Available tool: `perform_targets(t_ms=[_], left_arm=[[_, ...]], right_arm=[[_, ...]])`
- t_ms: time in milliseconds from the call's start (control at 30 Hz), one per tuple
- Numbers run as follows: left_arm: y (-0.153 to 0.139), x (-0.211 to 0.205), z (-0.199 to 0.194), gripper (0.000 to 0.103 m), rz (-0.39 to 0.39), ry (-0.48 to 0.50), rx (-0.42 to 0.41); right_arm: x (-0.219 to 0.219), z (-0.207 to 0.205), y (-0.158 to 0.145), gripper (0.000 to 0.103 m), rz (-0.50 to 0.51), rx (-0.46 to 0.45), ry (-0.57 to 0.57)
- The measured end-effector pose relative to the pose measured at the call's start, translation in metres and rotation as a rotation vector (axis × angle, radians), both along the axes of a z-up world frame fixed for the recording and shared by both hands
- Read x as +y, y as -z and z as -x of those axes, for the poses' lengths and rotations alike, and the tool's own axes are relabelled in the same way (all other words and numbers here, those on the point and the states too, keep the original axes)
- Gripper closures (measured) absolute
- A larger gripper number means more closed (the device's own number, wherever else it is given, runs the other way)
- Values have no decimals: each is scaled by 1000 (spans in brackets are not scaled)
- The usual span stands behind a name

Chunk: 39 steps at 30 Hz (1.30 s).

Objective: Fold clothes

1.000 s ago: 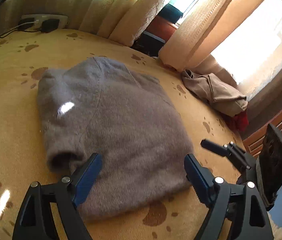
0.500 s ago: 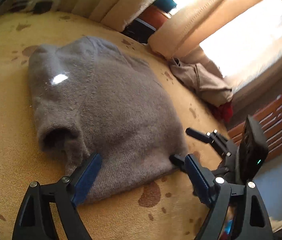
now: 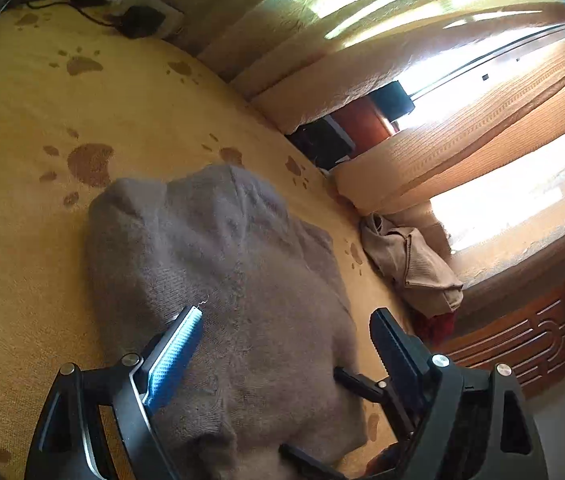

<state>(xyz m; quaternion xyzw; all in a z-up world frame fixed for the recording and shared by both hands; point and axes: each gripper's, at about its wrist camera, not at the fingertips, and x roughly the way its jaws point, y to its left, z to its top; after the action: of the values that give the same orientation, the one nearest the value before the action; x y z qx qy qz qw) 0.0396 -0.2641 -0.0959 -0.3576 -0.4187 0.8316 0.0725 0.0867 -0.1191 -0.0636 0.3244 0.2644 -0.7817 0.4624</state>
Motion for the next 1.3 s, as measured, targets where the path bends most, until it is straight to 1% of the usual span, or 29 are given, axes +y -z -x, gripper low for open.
perform_targets(t_ms=[33,100,200,267,333,433,467,567,633,667,700,733,833,967,1000,1067,1200,1233,1267,1300], left_arm=[[9,1,2,16,-4,3,-7],[11,0,-5,16,-14,-5,44],[14,-9,-8,16,-73,-1,56],[18,-18,-12,16,-146,-15,65],[17,-28,-19,16,-172,-44,62],[7,-43,-35,15,-117,-129,56],[6,-48,-39,15,-117,-154,56],[15,-59,-43,15,-162,-185,21],[20,-58,-39,15,-170,-170,-20],[22,-57,-37,13,-174,-162,-37],[20,-55,-36,11,-183,-149,-39],[19,-54,-34,8,-211,-135,-41],[16,-56,-31,8,-255,-135,-50],[14,-62,-33,7,-273,-147,-22],[13,-63,-33,7,-271,-148,-15],[9,-57,-33,7,-221,-136,-14],[-1,-34,-23,6,-42,-99,-65],[-3,-31,-24,1,-30,-99,-55],[-5,-29,-25,1,-18,-98,-44],[-7,-27,-26,1,-6,-98,-34]], right_arm=[[2,-2,0,18,-1,14,-9],[4,-4,1,18,-1,23,-16],[4,-5,1,17,-5,33,-14],[5,-6,2,17,-4,33,-13],[6,-5,2,17,-2,28,-13],[6,-6,2,16,-1,28,-13],[6,-6,2,15,-1,28,-13],[6,-5,2,12,4,14,-23],[6,-2,1,4,14,-21,-47],[5,0,2,1,16,-41,-66],[5,-1,2,1,14,-39,-66],[5,-3,2,1,12,-37,-66],[4,-5,3,1,10,-33,-65],[5,-6,3,1,7,-29,-64],[5,-7,3,1,7,-29,-64],[5,-7,3,1,7,-27,-64],[4,-6,3,1,8,-28,-74],[6,-5,2,1,15,-36,-84],[8,-3,0,1,25,-46,-90],[13,0,-3,1,53,-70,-73]])
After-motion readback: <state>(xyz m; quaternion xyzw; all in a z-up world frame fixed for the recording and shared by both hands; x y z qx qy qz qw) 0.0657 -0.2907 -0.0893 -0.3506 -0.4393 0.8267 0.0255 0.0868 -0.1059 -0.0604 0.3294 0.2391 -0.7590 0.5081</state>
